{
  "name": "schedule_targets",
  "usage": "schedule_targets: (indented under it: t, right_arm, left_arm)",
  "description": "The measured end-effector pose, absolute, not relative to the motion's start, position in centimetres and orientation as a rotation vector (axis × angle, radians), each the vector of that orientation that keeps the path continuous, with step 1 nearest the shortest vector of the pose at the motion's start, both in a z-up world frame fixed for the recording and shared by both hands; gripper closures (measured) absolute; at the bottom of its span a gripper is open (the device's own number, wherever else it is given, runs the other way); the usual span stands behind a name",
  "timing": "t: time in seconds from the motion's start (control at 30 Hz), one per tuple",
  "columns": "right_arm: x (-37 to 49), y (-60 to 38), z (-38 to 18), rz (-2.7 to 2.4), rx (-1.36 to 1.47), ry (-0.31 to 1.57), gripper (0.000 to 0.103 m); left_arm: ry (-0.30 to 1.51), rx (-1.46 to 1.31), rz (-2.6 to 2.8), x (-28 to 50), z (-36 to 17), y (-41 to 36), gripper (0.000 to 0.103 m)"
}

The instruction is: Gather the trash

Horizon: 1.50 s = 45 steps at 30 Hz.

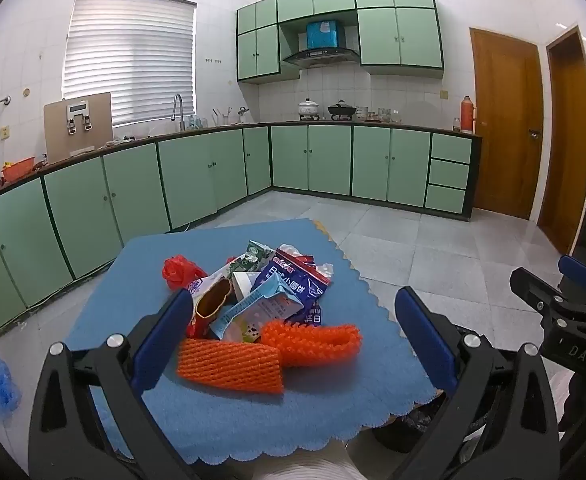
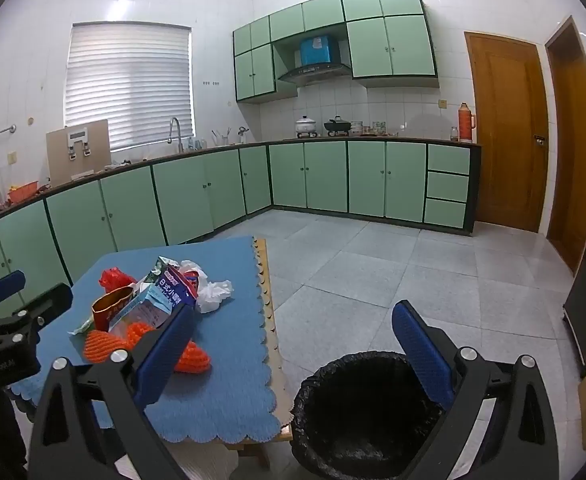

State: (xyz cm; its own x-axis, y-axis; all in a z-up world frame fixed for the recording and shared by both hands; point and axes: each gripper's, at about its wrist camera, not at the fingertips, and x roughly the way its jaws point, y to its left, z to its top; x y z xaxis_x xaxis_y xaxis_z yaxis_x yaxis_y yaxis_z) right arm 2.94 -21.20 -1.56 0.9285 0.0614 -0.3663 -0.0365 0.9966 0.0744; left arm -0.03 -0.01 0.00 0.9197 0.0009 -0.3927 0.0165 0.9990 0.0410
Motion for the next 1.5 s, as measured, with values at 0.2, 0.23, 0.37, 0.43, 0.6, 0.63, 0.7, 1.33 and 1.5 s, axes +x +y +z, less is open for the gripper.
schedule_targets:
  t: [0.2, 0.23, 0.37, 0.43, 0.6, 0.63, 0.7, 1.33, 1.5]
  right_arm:
    - [3.1, -21.2, -1.6, 0.051, 0.065, 0.389, 0.006]
    - [3.2, -21.2, -1.6, 0.051, 0.065, 0.393, 0.006]
    - [3.3, -21.2, -1.0, 0.047, 0.065, 0.392, 0.006]
    - [3.3, -21.2, -1.0, 0.047, 0.063, 0.392, 0.006]
    - [3.4, -21.0, -0.9, 0.050, 0.062, 0.397, 0.006]
    - [3.3, -21.1, -1.5, 0.050, 0.066, 0.394, 0.006]
    - [3.3, -21.1, -1.5, 0.050, 0.067, 0.392, 0.006]
    - [3.3, -21.3, -1.5, 0.049, 0.073, 0.395, 0.006]
    - [3.3, -21.2, -1.6, 0.048, 0.075, 0.395, 0.006]
  left_arm:
    - [0.404, 0.046, -0.007, 0.0, 0.0, 0.0, 0.005]
    - [0.405, 0.045, -0.007, 0.0, 0.0, 0.0, 0.005]
    - [0.404, 0.045, -0.007, 0.0, 0.0, 0.0, 0.005]
    - [0.405, 0.044, -0.006, 0.0, 0.0, 0.0, 0.005]
    - [0.403, 0.045, -0.005, 0.0, 0.0, 0.0, 0.005]
    - [0.402, 0.046, -0.005, 0.1, 0.0, 0.0, 0.005]
    - [0.400, 0.048, -0.004, 0.1, 0.0, 0.2, 0.005]
    - [0.394, 0.055, 0.000, -0.2, -0.3, -0.1, 0.005]
    - [0.395, 0.056, 0.000, -0.2, -0.3, -0.1, 0.005]
